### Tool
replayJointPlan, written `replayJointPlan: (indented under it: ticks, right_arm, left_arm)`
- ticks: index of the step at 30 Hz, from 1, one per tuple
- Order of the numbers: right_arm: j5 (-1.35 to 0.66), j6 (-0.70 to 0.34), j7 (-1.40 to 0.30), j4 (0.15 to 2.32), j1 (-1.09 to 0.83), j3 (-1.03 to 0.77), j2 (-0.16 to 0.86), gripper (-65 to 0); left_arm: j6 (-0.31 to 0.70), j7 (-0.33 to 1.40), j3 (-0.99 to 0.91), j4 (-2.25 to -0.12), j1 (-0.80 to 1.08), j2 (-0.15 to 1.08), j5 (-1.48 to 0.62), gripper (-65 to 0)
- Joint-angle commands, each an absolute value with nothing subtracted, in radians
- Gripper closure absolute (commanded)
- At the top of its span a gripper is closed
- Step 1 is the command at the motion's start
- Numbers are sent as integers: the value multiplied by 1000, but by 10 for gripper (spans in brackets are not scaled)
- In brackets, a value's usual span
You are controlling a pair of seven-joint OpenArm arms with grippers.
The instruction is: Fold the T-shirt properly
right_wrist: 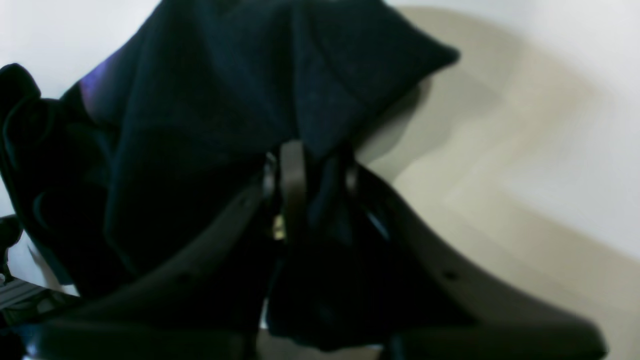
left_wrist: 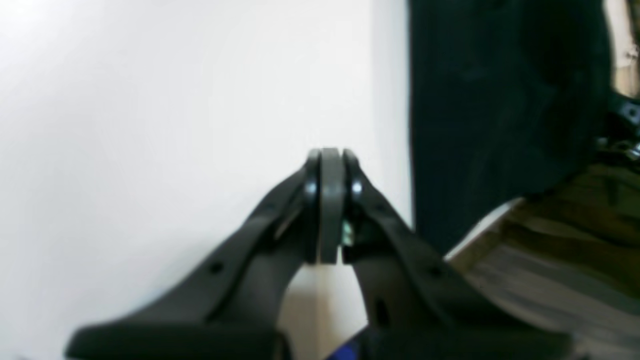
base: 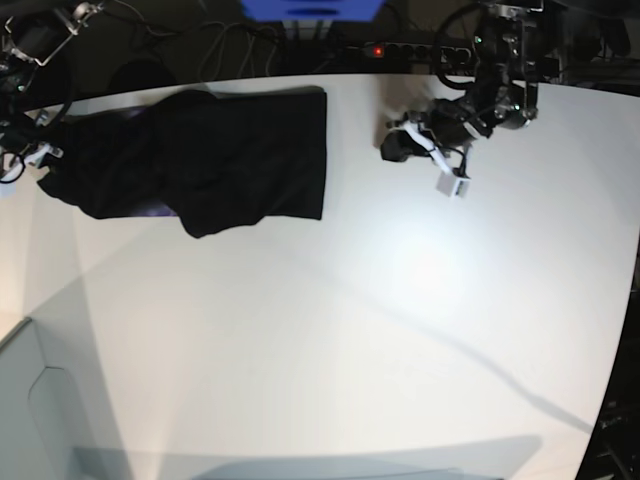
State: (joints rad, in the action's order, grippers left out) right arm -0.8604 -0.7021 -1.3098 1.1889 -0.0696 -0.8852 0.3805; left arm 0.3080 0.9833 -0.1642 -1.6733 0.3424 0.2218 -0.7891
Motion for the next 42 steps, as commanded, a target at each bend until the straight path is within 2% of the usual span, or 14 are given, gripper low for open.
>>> replayJointPlan:
  ticks: [1, 3, 12, 17, 30, 42]
  right_arm:
    - [-881, -698, -1299, 1245, -62, -892, 403, -8]
    - [-881, -698, -1300, 1339, -71, -889, 398, 0]
    - [-877, -698, -1290, 1833, -162, -888, 252, 0]
    - [-877, -698, -1293, 2000, -205, -883, 182, 0]
    - [-878, -698, -1290, 2023, -286, -645, 160, 0]
    - [-878, -698, -1290, 2022, -286, -452, 77, 0]
  left_arm:
    - [317, 974, -166, -1690, 344, 222, -796, -18]
    - [317, 975, -166, -1690, 344, 214, -763, -29]
    - [318, 980, -166, -1690, 343, 199, -728, -30]
    - [318, 981, -166, -1689, 344, 199, -722, -30]
    - [318, 983, -166, -1689, 344, 199, -722, -30]
    - [314, 983, -166, -1687, 344, 194, -722, -30]
